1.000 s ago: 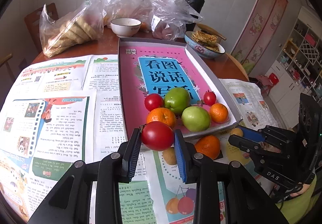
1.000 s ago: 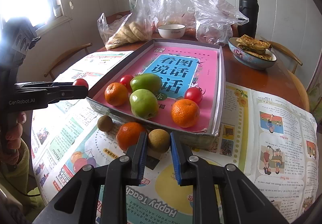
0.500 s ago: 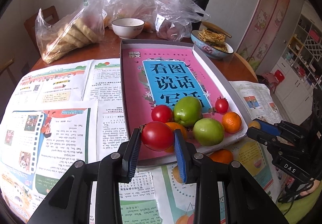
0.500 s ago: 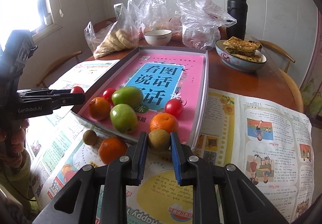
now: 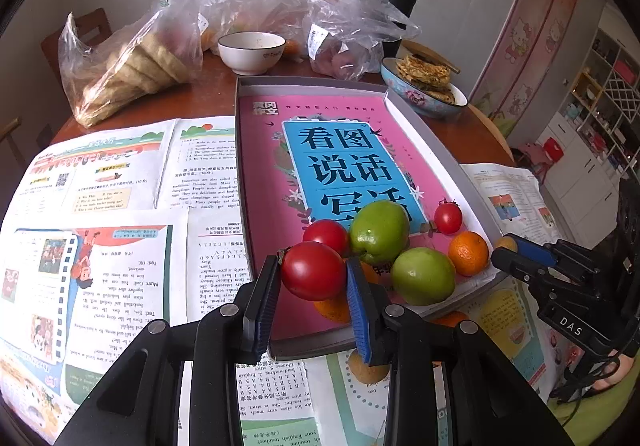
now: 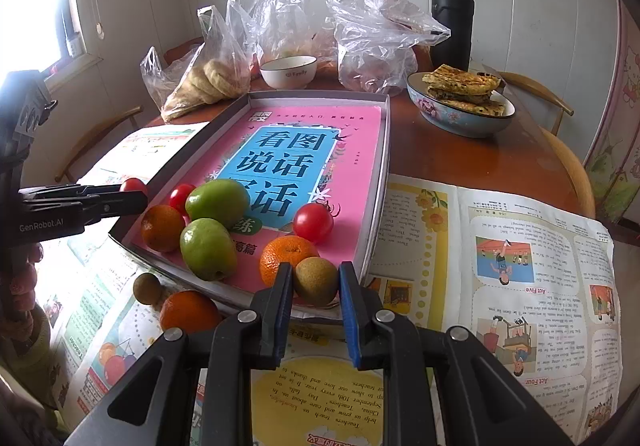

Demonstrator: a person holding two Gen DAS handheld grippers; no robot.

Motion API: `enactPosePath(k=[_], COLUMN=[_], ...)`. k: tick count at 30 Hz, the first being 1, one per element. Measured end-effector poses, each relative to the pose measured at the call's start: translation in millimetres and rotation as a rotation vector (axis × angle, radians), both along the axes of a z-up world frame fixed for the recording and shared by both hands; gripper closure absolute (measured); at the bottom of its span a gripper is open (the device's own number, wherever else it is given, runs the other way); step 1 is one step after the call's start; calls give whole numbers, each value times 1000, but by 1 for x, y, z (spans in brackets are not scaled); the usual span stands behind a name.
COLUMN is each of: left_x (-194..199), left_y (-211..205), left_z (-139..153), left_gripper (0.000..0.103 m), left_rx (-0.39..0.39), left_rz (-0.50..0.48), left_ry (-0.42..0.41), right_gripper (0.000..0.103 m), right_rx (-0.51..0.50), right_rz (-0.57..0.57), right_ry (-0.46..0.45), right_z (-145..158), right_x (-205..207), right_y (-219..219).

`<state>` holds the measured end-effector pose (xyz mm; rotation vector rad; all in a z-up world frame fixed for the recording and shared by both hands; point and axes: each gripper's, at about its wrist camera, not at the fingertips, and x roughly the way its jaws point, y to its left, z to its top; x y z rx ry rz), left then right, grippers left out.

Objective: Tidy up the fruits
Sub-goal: 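Carry the tomato into the box with the left tool while the right tool carries the yellow fruit, then lower and release the tomato in the box while the right tool releases the yellow fruit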

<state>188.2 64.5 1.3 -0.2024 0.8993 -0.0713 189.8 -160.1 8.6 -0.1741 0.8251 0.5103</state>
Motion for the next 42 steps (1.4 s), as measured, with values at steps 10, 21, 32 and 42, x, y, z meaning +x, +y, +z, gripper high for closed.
enactPosePath(k=[10, 21, 32, 42], left_x=[6, 9, 6, -1], left_y=[-2, 0, 6, 14], left_z=[-3, -5, -6, -9], left_gripper=[69, 69, 69, 69], left_rx=[-1, -18, -47, -84], left_rz=[-8, -8, 3, 24], left_ry=[9, 16, 19, 24], right_gripper=[80, 80, 80, 79], right_rx=[-29, 1, 20, 27], right_rz=[7, 7, 2, -2], right_ry=[-19, -1, 11, 15], right_z=[-3, -4, -5, -5], right_x=[0, 0, 1, -1], right_y=[4, 0, -1, -2])
